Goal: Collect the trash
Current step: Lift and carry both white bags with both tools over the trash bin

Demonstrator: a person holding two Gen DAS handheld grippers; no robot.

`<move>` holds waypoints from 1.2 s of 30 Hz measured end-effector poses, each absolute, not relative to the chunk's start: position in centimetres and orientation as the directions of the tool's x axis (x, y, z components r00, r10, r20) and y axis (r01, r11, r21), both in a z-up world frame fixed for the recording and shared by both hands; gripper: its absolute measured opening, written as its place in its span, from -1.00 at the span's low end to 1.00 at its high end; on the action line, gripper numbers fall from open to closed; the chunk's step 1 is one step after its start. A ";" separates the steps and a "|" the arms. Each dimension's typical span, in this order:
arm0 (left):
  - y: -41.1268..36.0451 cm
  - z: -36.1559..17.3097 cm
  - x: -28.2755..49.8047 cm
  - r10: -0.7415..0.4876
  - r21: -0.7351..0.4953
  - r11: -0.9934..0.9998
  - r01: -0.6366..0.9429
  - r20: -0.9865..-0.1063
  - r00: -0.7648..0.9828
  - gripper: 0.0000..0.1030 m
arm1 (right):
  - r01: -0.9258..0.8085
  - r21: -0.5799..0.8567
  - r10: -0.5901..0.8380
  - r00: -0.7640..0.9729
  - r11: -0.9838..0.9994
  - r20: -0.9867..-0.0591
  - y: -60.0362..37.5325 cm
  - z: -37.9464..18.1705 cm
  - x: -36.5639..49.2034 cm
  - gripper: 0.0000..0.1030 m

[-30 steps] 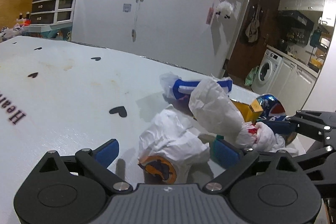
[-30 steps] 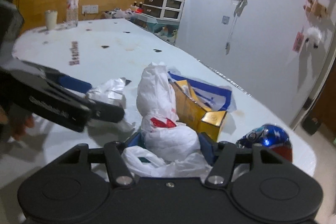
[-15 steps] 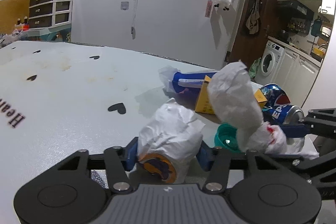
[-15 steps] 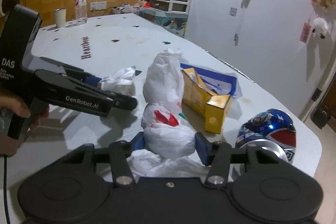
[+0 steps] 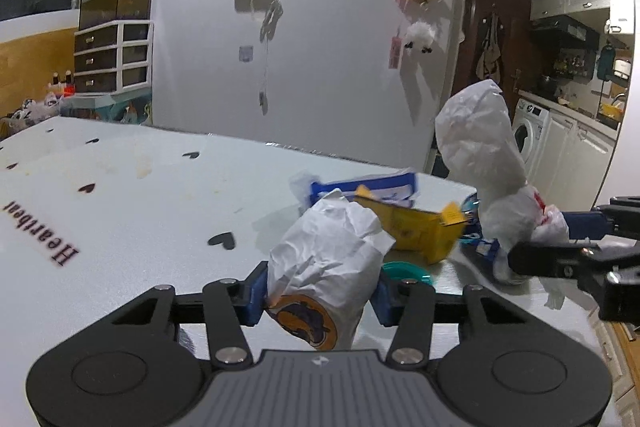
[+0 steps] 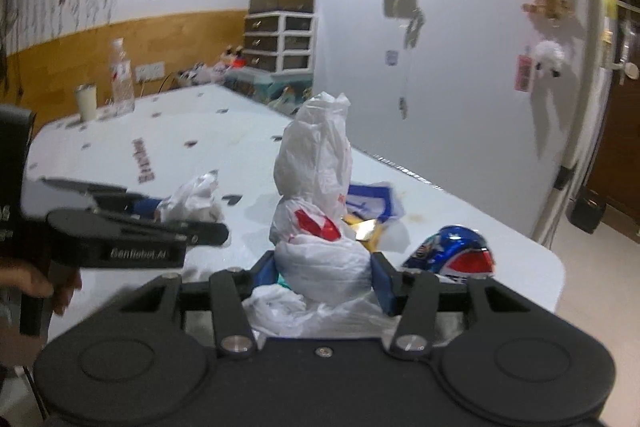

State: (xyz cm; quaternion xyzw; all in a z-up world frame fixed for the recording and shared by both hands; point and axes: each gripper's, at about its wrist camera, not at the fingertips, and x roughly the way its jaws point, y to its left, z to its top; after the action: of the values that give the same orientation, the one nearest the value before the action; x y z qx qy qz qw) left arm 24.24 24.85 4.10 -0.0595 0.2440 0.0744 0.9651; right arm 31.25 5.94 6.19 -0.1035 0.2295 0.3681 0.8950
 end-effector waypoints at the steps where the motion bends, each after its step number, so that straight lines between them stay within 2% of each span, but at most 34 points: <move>1: 24.4 4.3 23.9 0.114 -0.075 0.983 -0.169 -0.473 0.873 0.00 | -0.698 -0.016 0.606 0.633 0.716 -0.482 5.4 6.4 31.1 -0.02; 5: 22.5 4.9 23.0 0.126 -0.040 0.986 -0.162 -0.454 0.882 0.00 | -0.669 -0.015 0.586 0.662 0.743 -0.467 3.3 7.0 30.3 -0.02; 18: 14.2 5.5 21.0 0.012 -0.061 0.997 -0.041 -0.415 0.910 -0.01 | -0.573 -0.008 0.507 0.731 0.820 -0.456 -5.8 6.4 27.3 -0.02; 36: -0.6 4.6 20.9 -0.167 -0.044 0.985 0.166 -0.472 0.865 0.00 | -0.398 0.004 0.350 0.801 0.917 -0.486 -19.8 4.7 22.4 -0.01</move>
State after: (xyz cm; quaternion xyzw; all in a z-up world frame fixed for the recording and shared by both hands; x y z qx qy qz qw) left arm 20.95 -0.61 4.57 -0.0010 0.2446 -0.0863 0.9658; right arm 22.41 -19.76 4.66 -0.0493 0.2461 0.1973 0.9477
